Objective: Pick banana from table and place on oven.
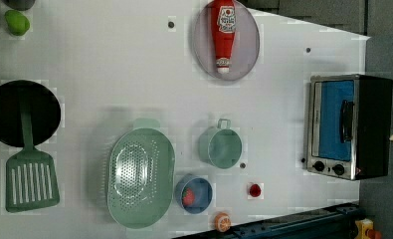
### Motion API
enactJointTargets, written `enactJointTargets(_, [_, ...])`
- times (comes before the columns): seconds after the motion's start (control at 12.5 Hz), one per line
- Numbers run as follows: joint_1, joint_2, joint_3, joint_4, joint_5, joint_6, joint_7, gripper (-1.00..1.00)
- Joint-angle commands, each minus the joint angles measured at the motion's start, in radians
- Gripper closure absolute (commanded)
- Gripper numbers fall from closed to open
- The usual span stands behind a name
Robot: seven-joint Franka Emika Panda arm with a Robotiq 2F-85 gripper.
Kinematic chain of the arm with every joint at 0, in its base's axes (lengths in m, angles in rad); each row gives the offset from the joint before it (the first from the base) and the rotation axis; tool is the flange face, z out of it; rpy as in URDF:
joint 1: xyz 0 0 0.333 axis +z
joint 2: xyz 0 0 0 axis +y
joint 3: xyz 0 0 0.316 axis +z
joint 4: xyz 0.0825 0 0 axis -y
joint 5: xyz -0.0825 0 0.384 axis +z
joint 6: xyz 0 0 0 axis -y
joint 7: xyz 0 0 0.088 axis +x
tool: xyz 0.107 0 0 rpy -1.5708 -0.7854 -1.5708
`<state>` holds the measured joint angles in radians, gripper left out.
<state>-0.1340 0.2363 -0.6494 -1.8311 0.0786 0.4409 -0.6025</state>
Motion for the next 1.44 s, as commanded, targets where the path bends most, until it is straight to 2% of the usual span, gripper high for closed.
enactJointTargets(0.08, [0.032, 0.028, 0.020, 0.012, 0.029, 0.069, -0.089, 0.39])
enactJointTargets(0.56, [0.030, 0.032, 0.014, -0.008, 0.028, 0.077, -0.091, -0.91])
enactJointTargets(0.64, [0.034, 0.017, 0.015, 0.001, 0.024, 0.071, -0.104, -1.00])
enactJointTargets(0.88, [0.075, -0.077, 0.027, 0.049, -0.016, 0.009, -0.111, -1.00])
enactJointTargets(1.12, [0.135, -0.197, 0.107, 0.057, -0.021, -0.203, -0.059, -1.00])
enactJointTargets(1.28, [0.163, -0.262, 0.194, 0.045, -0.021, -0.290, 0.135, -1.00])
enactJointTargets(1.44, [0.172, -0.327, 0.291, 0.001, -0.023, -0.304, 0.363, -1.00])
